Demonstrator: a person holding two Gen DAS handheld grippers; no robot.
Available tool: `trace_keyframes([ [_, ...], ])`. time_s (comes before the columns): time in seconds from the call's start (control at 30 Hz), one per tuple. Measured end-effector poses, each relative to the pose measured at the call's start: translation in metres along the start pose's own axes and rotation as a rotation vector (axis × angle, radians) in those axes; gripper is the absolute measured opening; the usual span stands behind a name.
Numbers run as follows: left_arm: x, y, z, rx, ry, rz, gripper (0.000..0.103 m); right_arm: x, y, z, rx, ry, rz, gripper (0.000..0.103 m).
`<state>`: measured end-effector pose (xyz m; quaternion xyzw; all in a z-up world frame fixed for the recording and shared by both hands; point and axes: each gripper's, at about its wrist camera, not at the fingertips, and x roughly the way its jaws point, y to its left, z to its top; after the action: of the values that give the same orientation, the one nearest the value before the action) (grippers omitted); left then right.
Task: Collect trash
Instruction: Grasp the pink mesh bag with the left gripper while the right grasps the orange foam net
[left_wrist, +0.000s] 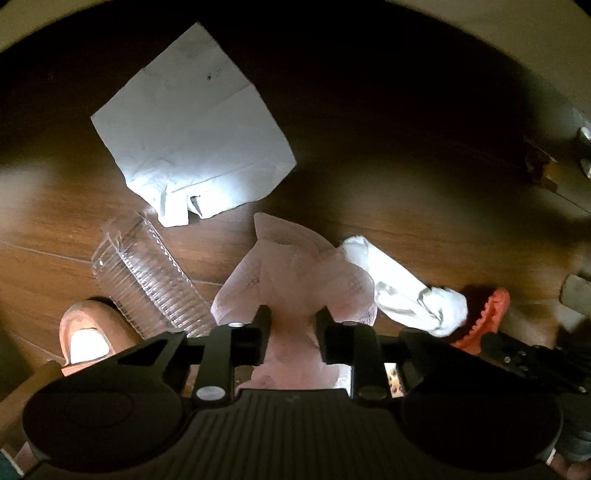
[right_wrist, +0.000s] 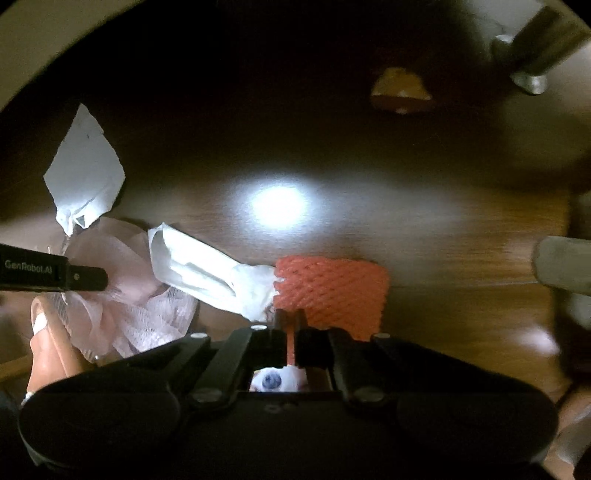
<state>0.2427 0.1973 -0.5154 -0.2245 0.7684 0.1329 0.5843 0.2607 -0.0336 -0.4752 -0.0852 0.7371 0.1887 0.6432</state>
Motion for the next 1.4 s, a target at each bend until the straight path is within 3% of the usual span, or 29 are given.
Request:
trace_keyframes([
  [0.27, -0.042, -0.014, -0.027, 0.030, -0.040, -0.002, 0.011, -0.057, -0.012, -0.025, 0.004, -0.102, -0.007, 0.002],
  [0.53, -0.098, -0.024, -0.067, 0.051, -0.129, -0.021, 0.007, -0.131, -0.016, -0.064, -0.012, -0.226, 0.017, 0.002],
  [0.73, -0.130, -0.019, -0.098, 0.043, -0.193, -0.048, 0.007, -0.189, -0.022, -0.100, -0.005, -0.328, 0.069, 0.002],
  [0.87, -0.142, -0.015, -0.106, 0.016, -0.227, -0.075, 0.007, -0.219, -0.028, -0.125, 0.024, -0.371, 0.148, 0.002],
  [0.97, -0.141, -0.017, -0.105, 0.033, -0.240, -0.068, 0.007, -0.226, -0.031, -0.135, 0.033, -0.378, 0.191, 0.002],
  [1.13, -0.123, -0.021, -0.096, 0.021, -0.192, -0.043, 0.009, -0.211, -0.031, -0.124, 0.011, -0.364, 0.187, 0.002],
  [1.23, -0.107, -0.022, -0.083, 0.017, -0.160, -0.036, 0.032, -0.197, -0.032, -0.113, 0.015, -0.337, 0.200, 0.002],
  [1.3, -0.094, -0.024, -0.073, 0.018, -0.145, -0.009, 0.075, -0.191, -0.032, -0.107, 0.014, -0.327, 0.209, 0.002],
  [1.4, -0.074, -0.026, -0.060, 0.016, -0.127, 0.014, 0.079, -0.181, -0.033, -0.100, 0.028, -0.298, 0.232, 0.002],
])
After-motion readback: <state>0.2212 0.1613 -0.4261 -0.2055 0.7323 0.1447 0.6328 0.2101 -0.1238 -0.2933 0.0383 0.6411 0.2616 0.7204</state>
